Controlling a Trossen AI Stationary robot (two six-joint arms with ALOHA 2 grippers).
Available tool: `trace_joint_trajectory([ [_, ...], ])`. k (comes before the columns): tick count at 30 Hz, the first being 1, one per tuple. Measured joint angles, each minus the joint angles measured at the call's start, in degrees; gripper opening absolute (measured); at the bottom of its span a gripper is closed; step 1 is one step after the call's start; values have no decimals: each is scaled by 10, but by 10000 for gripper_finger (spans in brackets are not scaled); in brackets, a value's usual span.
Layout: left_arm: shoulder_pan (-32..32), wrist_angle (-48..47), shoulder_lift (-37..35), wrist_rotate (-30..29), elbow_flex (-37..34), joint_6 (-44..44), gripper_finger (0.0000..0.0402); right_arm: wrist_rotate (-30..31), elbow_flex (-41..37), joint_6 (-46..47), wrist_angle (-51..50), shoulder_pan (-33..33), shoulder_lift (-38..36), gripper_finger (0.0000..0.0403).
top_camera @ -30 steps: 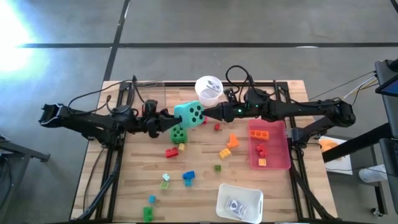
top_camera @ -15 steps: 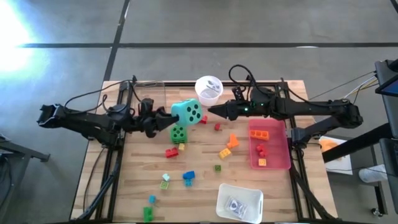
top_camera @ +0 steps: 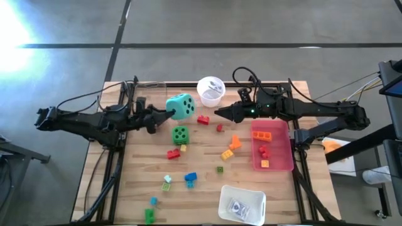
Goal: Pick & Place Toys
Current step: Put the blue dice into the transparent bin
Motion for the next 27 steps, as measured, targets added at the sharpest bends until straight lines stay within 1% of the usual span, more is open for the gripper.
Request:
trace_joint_trajectory([
  [5,4,-84,-35,-51,0,-9,90,0,0,-1,-21,0,0,362],
  [8,10,-130,-53,-69,0,-23,85,0,-1,-2,-21,3,0,362],
  [13,26,-177,-72,-72,1,-32,81,0,-2,-7,-23,5,0,362],
  [18,49,-274,-80,-82,17,-56,76,0,-3,-6,-26,13,0,362],
  [27,74,-391,-79,-112,35,-90,74,-1,-3,-8,-35,27,0,362],
])
